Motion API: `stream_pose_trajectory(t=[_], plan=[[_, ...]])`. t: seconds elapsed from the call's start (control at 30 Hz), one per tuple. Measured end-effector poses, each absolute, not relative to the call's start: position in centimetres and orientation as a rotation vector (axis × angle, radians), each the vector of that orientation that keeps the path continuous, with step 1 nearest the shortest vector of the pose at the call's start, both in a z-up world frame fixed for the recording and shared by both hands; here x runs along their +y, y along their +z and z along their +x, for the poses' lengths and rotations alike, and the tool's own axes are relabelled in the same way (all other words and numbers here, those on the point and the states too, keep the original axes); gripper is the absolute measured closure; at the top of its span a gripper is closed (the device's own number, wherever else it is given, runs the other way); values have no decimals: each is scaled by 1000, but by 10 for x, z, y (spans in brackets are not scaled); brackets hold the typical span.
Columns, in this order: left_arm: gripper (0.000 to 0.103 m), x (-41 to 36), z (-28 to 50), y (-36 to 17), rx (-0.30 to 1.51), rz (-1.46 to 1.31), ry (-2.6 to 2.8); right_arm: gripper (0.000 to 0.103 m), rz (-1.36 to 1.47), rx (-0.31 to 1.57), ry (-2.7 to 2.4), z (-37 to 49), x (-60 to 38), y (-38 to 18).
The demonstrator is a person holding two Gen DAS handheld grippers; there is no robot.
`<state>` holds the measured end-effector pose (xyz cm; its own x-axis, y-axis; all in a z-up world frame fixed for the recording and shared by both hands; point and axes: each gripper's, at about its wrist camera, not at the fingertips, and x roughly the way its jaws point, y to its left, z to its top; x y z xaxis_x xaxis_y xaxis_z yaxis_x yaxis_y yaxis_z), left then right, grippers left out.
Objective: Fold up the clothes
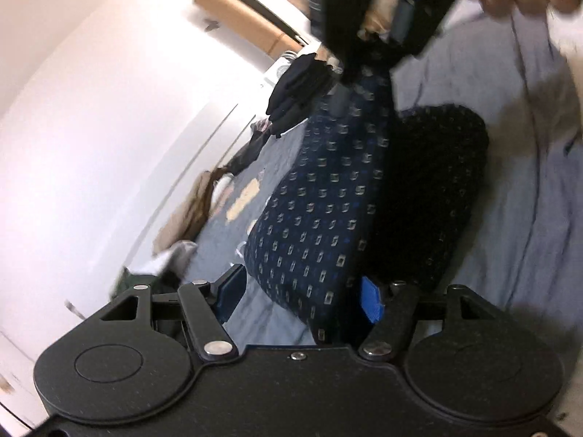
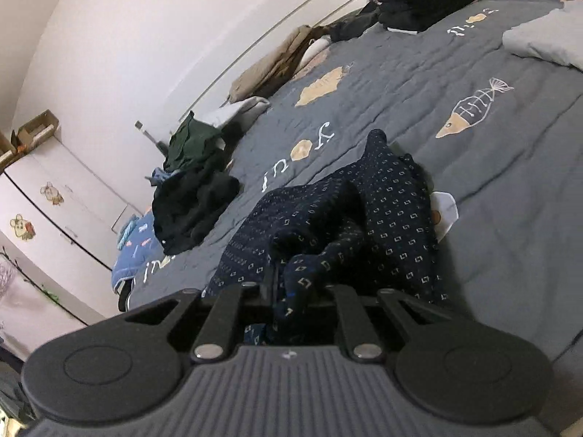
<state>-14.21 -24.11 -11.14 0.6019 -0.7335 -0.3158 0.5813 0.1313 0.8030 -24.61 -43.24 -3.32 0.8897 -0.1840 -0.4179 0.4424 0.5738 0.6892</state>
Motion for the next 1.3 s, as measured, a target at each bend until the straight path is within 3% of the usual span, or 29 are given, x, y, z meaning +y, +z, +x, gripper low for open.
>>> stream_pose_trajectory(t=[0.13, 0.17, 0.4, 0.53, 0.67, 0.77, 0.87, 1.13, 1.2, 1.3], plan=[[50, -245, -132, -116, -164, 1103, -913, 92, 872, 179, -383, -265, -429, -21], [57, -244, -130, -113, -151, 1083, -922, 93, 860, 153, -389, -269, -428, -17], [76, -248, -134, -129, -136, 1154, -990, 93, 773, 264, -491, -276, -427, -23], [77, -247, -140, -155, -150, 1216, -995, 93, 646, 507, -579, -261, -428, -50], [77, -241, -139, -165, -148, 1214, -989, 91, 662, 586, -578, -252, -432, -67], [84, -241, -135, -159, -110, 1206, -1018, 91, 672, 581, -575, -254, -432, -67], [84, -239, -135, -152, -99, 1205, -1010, 91, 711, 532, -571, -259, -436, -66], [75, -237, -155, -147, -134, 1215, -947, 90, 738, 481, -598, -257, -429, -60], [66, -237, -159, -149, -152, 1227, -934, 90, 707, 480, -602, -258, -424, -59], [66, -238, -165, -152, -178, 1245, -915, 90, 723, 464, -613, -265, -422, -58]])
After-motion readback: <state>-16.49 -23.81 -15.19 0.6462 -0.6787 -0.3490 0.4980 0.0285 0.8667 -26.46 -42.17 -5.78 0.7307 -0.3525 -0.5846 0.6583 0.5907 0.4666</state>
